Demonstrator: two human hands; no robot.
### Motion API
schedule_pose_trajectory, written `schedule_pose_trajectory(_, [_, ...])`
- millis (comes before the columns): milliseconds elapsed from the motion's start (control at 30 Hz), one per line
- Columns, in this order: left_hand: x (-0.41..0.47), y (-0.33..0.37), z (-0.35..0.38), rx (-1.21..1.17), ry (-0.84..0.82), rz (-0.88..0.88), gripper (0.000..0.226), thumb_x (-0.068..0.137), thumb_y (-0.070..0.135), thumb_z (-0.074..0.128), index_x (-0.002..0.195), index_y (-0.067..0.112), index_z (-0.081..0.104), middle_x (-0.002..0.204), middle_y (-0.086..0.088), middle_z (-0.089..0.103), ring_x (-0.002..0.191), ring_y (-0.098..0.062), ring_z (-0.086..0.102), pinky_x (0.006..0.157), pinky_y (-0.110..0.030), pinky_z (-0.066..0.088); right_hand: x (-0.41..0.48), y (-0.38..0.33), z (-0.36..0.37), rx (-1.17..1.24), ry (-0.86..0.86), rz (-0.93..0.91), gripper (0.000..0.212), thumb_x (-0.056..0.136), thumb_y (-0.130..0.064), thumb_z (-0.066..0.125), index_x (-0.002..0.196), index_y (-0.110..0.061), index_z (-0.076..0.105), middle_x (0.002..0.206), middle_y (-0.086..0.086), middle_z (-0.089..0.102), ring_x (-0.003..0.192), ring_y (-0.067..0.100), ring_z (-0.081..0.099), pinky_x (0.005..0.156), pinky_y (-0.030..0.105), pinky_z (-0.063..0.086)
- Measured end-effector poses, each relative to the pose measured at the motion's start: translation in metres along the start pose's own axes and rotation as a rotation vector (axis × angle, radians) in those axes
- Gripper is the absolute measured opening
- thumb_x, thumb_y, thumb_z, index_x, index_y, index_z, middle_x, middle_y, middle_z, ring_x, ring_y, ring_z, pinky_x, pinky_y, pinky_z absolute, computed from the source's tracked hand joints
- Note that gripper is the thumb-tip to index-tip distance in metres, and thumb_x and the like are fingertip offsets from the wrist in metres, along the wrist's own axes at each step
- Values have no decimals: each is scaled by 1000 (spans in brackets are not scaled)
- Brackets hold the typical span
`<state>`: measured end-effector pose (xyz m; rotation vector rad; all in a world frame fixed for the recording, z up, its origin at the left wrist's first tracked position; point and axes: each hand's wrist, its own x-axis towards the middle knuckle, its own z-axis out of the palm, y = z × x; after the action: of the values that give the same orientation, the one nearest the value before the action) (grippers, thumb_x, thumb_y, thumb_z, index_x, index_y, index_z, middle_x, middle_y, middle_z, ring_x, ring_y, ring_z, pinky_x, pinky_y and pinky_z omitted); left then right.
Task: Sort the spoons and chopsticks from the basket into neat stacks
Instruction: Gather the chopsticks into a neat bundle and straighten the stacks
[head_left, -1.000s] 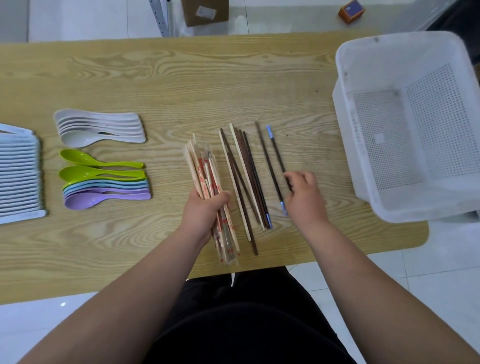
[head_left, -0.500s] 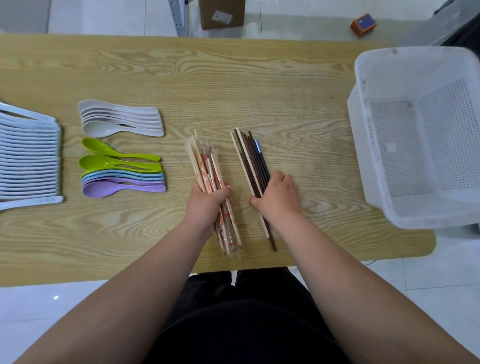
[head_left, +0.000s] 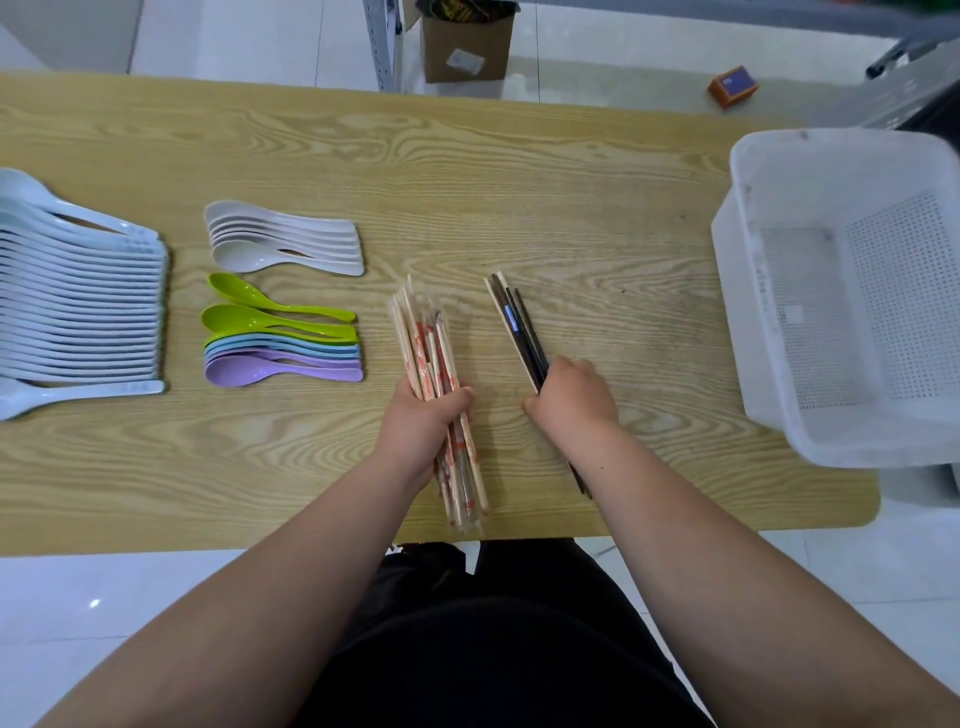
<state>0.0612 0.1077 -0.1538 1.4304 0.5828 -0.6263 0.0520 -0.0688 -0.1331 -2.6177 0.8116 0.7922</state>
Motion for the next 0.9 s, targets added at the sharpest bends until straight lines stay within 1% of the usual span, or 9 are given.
schedule_pose_trajectory(133, [-2,-1,-7,-3,-13,7,32,77,9,80,100,13,60,88,-8,72,73,-23,66,75,-43,57,-5,-3,10,-29,53,-64,32,96,-19,52,125,-6,48,125,16,56,115,35,57,90,38,46])
schedule_pose_trajectory(300, [-4,-2,-11,-9,-16,17,31,78,6,80,100,13,58,86,-9,70,69,-21,66,71,-39,57,-11,-3,18,-128,108,-119,31,99,-14,47,125,2,47,127,21,53,113,39,56,93,40,46])
schedule_pose_trajectory(433, [-6,-2,-13,-17,-14,14,32,74,8,80,96,14,58,74,-7,67,66,-22,64,66,-36,55,-16,-2,17,-140,89,-127,31,99,-14,49,126,1,45,128,21,51,113,38,56,90,38,45])
schedule_pose_trajectory(500, [-6,-2,-13,-28,-18,9,31,75,8,80,96,13,58,71,-6,66,66,-22,64,66,-37,55,-20,-4,11,-9,42,-127,31,99,-20,51,123,0,47,123,20,55,111,39,57,86,37,44])
schedule_pose_trajectory(567, [-6,0,-13,-46,-21,4,33,72,11,80,97,11,58,71,-6,66,67,-24,65,69,-40,56,-28,-8,4,268,-68,-116,25,98,-25,50,111,-3,51,107,13,60,100,37,59,79,35,45])
schedule_pose_trajectory(633, [-6,3,-12,-60,-30,5,37,70,15,79,99,9,57,71,-8,67,67,-24,66,68,-40,57,-40,-16,-1,584,-202,-71,25,94,-31,51,101,-7,54,95,9,64,91,30,63,81,40,52])
schedule_pose_trajectory(667, [-6,5,-11,-73,-40,2,37,72,14,79,100,8,57,71,-8,67,67,-24,66,67,-39,56,-46,-19,-2,675,-231,-53,27,91,-34,51,99,-9,55,95,11,65,88,27,63,81,40,53])
schedule_pose_trajectory(767, [-12,11,-1,-140,-93,-12,33,79,9,77,105,6,56,76,-10,67,69,-24,68,65,-36,55,-62,-27,-6,723,-239,-113,25,97,-31,48,100,-7,55,87,7,56,75,20,51,67,35,40])
schedule_pose_trajectory(900, [-16,13,12,-199,-169,-13,46,78,13,76,119,2,59,102,-21,72,90,-36,73,78,-47,61,-71,-33,-12,728,-175,-223,11,101,-23,44,95,-19,51,82,-3,53,69,10,49,57,23,35])
